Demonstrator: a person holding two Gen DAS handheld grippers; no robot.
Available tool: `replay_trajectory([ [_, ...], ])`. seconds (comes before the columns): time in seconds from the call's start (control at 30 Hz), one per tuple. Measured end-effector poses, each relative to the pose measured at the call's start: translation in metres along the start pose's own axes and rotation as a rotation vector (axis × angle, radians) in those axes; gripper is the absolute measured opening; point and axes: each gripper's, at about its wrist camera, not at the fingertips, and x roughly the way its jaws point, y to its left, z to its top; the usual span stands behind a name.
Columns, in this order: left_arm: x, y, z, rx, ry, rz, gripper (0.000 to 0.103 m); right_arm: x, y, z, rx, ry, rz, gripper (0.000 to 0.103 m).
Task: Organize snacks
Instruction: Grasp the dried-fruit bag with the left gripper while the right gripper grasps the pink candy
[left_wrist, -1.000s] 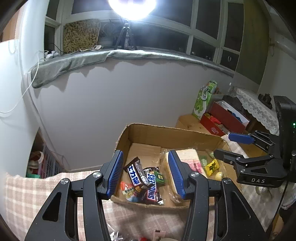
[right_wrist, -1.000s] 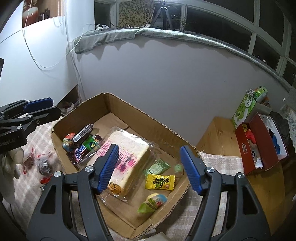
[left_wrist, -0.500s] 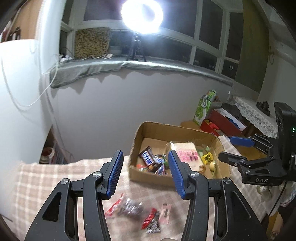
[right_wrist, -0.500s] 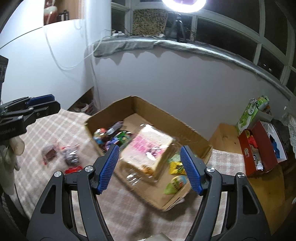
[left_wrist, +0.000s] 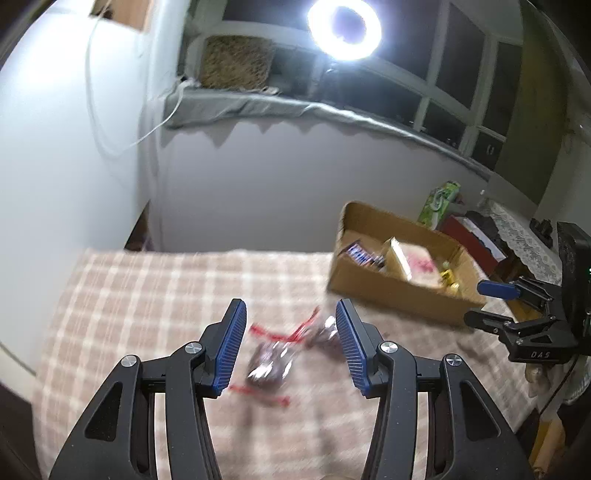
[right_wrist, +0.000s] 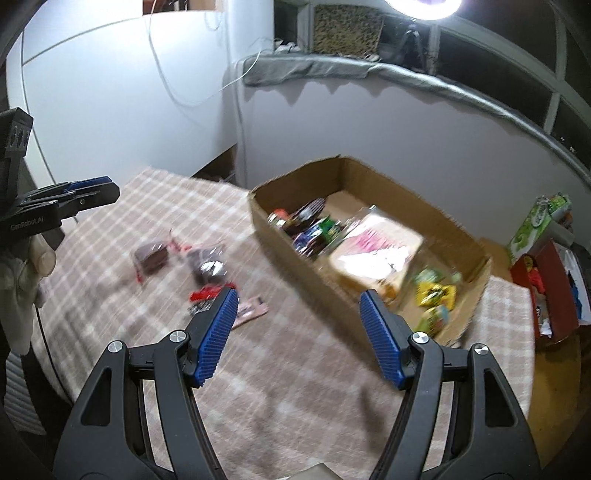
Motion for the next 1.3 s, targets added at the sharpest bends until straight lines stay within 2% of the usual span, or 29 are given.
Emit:
replay_trajectory([
  [0.17,0.004,0.015,-0.019,-0.040,0.035,0.015,0.049,0.017,0.009,-0.012,0.012,0.050,0.020,0.071],
  [0.3,0.012,0.015,-0.028,-0.037,0.063,0.012,0.049,0.034,0.018,-0.021,0.012,0.101,0.038,0.071],
  [0.4,0.018,0.018,-0.035,-0.040,0.082,0.005,0.049,0.045,0.026,-0.025,-0.015,0.133,0.044,0.066],
  [0.6,0.032,0.016,-0.038,-0.020,0.113,0.006,0.049,0.070,0.038,-0.028,-0.043,0.189,0.049,0.066],
  [0.77,0.044,0.018,-0.039,-0.005,0.135,0.009,0.049,0.089,0.036,-0.025,-0.006,0.221,0.065,0.055],
  [0.97,0.055,0.022,-0.039,0.008,0.155,0.007,0.049,0.099,0.045,-0.022,-0.085,0.202,0.055,0.055],
  [1.3,0.072,0.018,-0.041,0.049,0.184,-0.007,0.049,0.108,0.050,-0.009,-0.144,0.184,0.070,0.054],
])
